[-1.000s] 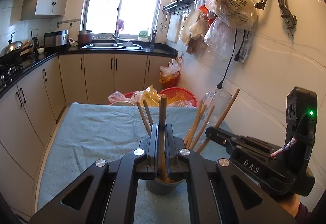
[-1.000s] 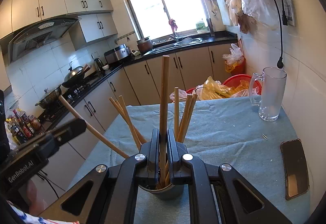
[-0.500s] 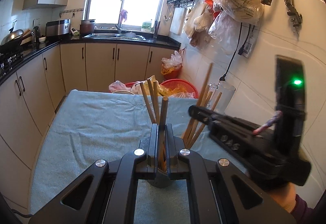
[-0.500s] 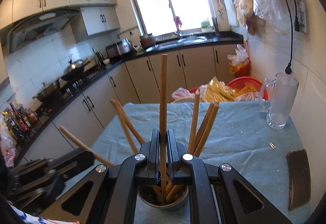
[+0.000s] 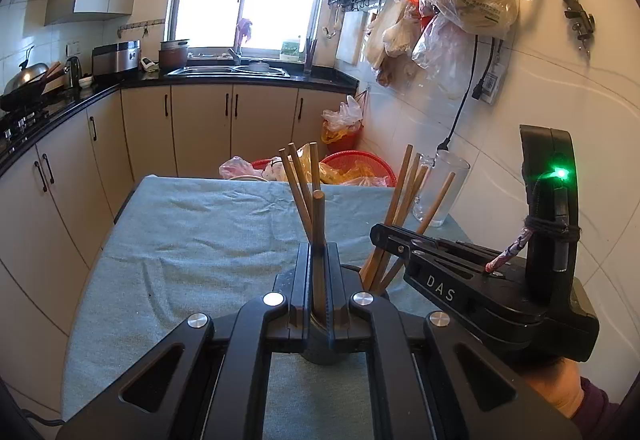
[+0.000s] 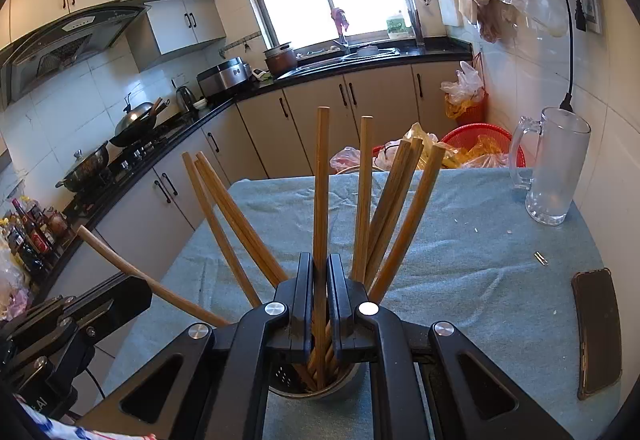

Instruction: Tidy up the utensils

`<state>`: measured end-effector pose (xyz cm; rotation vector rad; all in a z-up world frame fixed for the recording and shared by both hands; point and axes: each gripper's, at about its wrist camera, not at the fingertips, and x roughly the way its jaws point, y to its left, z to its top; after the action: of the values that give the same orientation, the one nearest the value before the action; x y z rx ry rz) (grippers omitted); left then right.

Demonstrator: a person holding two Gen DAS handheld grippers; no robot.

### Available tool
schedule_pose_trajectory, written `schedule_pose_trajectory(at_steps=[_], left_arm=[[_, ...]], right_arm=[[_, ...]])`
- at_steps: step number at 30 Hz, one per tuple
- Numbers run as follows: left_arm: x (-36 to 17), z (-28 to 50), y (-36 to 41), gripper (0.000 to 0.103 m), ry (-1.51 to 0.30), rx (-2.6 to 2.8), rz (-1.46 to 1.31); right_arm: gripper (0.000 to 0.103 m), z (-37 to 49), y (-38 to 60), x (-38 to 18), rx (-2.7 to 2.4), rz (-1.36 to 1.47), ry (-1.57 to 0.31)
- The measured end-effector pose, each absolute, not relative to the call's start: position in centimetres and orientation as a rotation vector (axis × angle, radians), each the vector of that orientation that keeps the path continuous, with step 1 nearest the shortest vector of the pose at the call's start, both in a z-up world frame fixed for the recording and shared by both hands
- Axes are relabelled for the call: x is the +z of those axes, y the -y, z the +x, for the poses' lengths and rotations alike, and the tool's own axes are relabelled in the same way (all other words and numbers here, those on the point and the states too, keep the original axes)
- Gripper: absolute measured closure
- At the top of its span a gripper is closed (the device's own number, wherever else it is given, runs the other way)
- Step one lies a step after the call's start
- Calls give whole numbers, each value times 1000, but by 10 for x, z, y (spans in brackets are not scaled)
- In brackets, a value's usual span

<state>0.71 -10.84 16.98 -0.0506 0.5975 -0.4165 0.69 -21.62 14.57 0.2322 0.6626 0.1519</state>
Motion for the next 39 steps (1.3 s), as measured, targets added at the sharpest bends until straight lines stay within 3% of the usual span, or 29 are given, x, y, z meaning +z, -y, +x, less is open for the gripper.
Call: schedule_pose_trajectory(at_steps=[19,23,25,28,34,39], left_arm=[[172,3,106,98,-594,-395,-41],[174,-3,101,97,-586,-374,-54],[178,-7,97,90,-582,-373,-69],[185,-17,90,64,-559,-357,-90],[202,-45,69,51,-512,-314,-118],[198,-77,49,27,-494,-239,-139]], right_arm=[[94,5,213,146,128,201,-669],[78,-1,214,154,124,205,-649],[73,-4,214,160,121,206,-635],[71,-12,216,169,115,216,-617],[59,-42,221,193,95,236,-556],[44,-84,229,198,59,241,-529]])
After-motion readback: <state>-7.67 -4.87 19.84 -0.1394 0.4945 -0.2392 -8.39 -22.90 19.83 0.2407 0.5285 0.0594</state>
